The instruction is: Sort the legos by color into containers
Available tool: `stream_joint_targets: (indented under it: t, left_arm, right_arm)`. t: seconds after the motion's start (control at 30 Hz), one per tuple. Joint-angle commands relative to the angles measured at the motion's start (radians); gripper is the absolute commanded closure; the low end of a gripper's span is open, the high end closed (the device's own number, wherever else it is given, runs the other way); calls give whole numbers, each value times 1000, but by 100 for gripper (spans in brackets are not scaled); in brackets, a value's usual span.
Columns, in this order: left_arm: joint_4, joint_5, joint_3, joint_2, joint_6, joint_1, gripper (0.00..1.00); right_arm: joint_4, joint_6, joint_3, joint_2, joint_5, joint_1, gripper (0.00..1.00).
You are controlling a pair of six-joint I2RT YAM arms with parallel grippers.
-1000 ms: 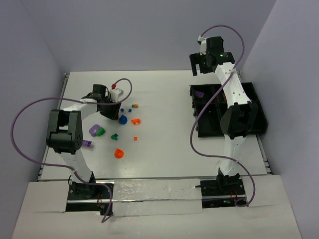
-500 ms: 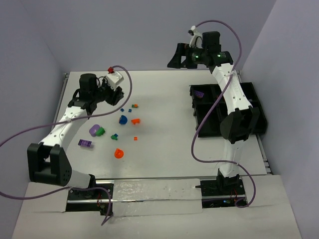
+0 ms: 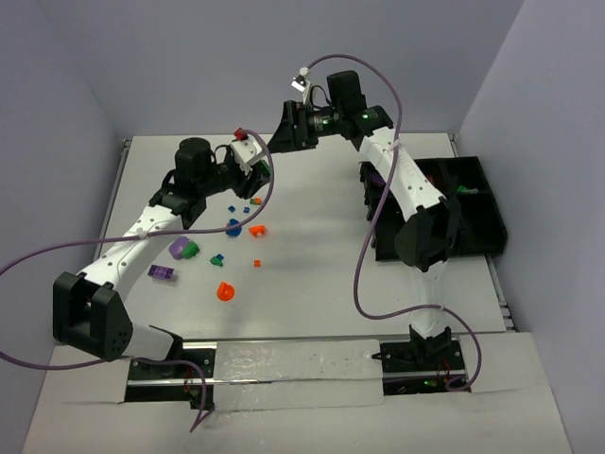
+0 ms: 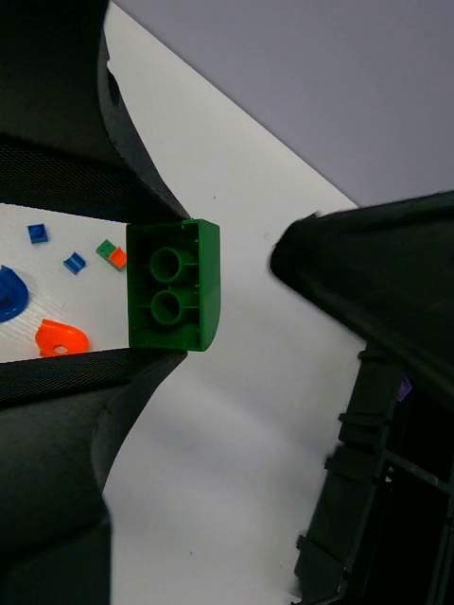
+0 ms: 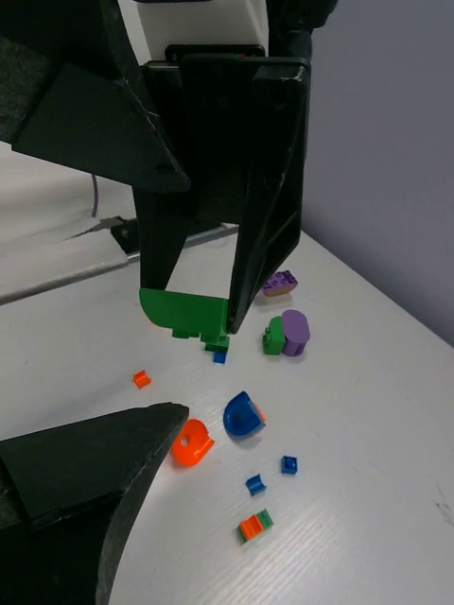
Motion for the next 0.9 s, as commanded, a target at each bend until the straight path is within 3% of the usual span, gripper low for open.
stream_joint_targets:
  t: [0.0, 0.33, 0.43, 0.5, 0.6, 0.67, 0.7, 0.77, 0.83, 0.87]
  left_arm:
    - [96, 3, 67, -6, -45, -16, 77]
    - [108, 11, 98, -8, -63, -24, 80]
    - [109, 14, 98, -12, -66, -28, 80]
    - [109, 14, 93, -16, -66, -31, 80]
    - [111, 13, 87, -22, -72, -36, 80]
    - [110, 12, 84, -22, -74, -37, 79]
    - [107, 5, 85, -22, -77, -40, 77]
    - [105, -32, 93, -15, -101, -41, 47]
    - [105, -99, 103, -5, -157, -40, 13]
    - [102, -123, 111, 1, -180, -39, 1]
  right_arm:
    - [-51, -69, 18, 20, -73, 26, 3]
    - [-107, -154, 10, 21, -89, 43, 11]
    - [-106, -155, 13, 21, -87, 46, 24]
    - [-91, -144, 13, 20, -89, 46, 38]
    - [-58, -121, 23, 18, -96, 46, 48]
    - [-49, -111, 36, 21, -108, 47, 59]
    - [-48, -112, 39, 20, -109, 46, 69]
    - [-50, -121, 38, 13, -107, 40, 87]
    - [-55, -127, 26, -9, -84, 11, 97]
    - [-57, -129, 17, -24, -68, -3, 100]
